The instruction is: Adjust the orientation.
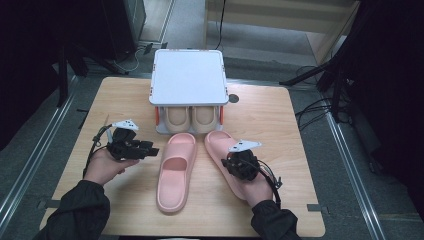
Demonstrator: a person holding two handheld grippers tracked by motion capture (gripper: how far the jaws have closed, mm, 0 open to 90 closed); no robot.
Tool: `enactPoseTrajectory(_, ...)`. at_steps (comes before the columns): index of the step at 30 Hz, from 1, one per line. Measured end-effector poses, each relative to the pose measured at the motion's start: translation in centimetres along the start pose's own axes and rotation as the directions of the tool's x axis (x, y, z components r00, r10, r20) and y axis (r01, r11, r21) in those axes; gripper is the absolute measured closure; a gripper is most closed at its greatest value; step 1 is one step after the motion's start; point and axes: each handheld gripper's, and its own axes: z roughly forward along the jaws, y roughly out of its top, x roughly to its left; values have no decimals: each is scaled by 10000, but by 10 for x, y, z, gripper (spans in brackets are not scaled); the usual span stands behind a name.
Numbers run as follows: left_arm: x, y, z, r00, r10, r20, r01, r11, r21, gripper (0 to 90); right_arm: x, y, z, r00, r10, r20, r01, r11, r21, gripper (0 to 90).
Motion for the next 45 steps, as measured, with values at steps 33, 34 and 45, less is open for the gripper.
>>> enactPoseTrajectory(33, -4, -1, 6, 9987, 518, -14, -517, 9981, 345, 594, 16, 1, -11, 9978, -107, -653, 84, 9993, -353, 883)
enactPoseTrajectory(34, -5, -1, 6, 9986, 530, 6, -530, 9980, 330, 593, 16, 2, -10, 9975, -154, -688, 128, 9992, -389, 883)
enactPoseTrajectory(45, -5, -1, 6, 9985, 546, 46, -547, 9978, 375, 593, 23, 7, -2, 9954, -313, -904, 271, 9985, -472, 822)
